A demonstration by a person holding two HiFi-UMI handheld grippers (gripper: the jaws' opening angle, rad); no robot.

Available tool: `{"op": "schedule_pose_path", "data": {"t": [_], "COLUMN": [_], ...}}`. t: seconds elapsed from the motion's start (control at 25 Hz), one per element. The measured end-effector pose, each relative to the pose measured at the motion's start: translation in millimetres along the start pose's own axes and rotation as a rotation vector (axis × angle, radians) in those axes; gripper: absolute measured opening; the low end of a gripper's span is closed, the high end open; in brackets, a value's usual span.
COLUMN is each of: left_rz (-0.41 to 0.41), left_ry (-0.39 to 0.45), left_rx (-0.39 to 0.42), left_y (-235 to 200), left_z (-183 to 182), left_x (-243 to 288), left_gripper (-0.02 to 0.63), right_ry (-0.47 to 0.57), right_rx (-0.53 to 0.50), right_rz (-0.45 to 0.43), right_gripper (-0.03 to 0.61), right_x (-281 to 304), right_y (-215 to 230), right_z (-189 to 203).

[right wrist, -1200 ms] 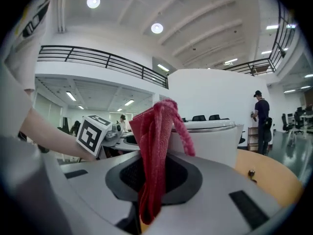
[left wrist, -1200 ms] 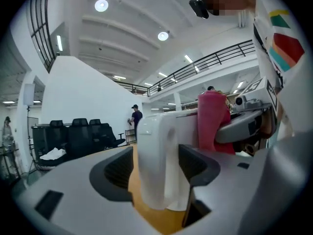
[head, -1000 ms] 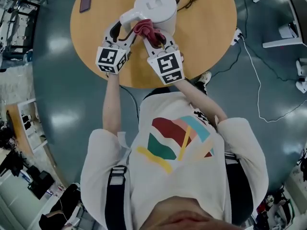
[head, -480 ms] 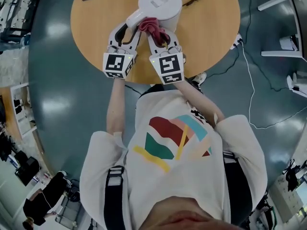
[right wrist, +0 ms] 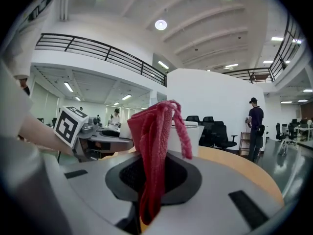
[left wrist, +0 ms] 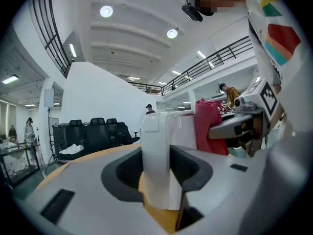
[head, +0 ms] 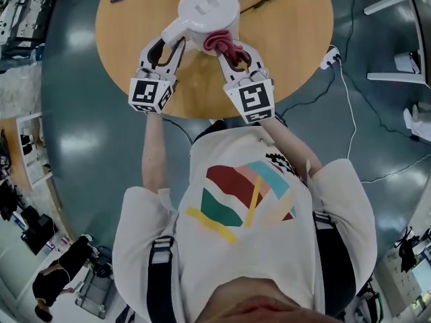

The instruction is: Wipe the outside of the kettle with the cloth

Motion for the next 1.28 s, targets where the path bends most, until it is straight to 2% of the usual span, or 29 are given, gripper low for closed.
{"op": "schedule_pose_path", "data": {"t": [0.16,0.28,0.88,1.08,1.28], "left_rz": [-0.001,-0.005,0.030,0.027,0.035], "left_ry": [-0.013,-0.019,-0.034,-0.036,-0.045], "left_rx": [-0.002,-0.006,-0.007,-0.013,-0.014], "left_y": [-0.3,-1.2,7.7,4.9,5.2], "left_z": [-0.5,2.0,9.6,10.3,10.1], "left_x": [3.8,7.0,9.0,8.9,11.0], "left_gripper": [0.199,0.199,0.195,0.193,0.193], "right_ry": [0.005,0.006,-0.028,-0.053,-0.061], "right_rx": [0.011,0.018,-0.047,-0.090,-0.083], "right_rz": [-0.077,-0.104,-0.096,-0.110,-0.100], "right_gripper": [0.038,0.038,0.038,0.038,0.038], "right_x": [-5.0,-5.2,36.2,67.8,83.3], "right_y": [25.3,45.8,126.3,140.4,143.5], "right_z": [1.5,3.2,17.0,15.6,18.5]}}
Point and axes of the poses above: the fingertips, and each gripper's own axes: x forward along the fingers, y to its right, z out of its underside, the point moved 8 cm from there along -x, backward along the fingers, and after that the axes turned 6 degrees about x, right-handed, at the moved point
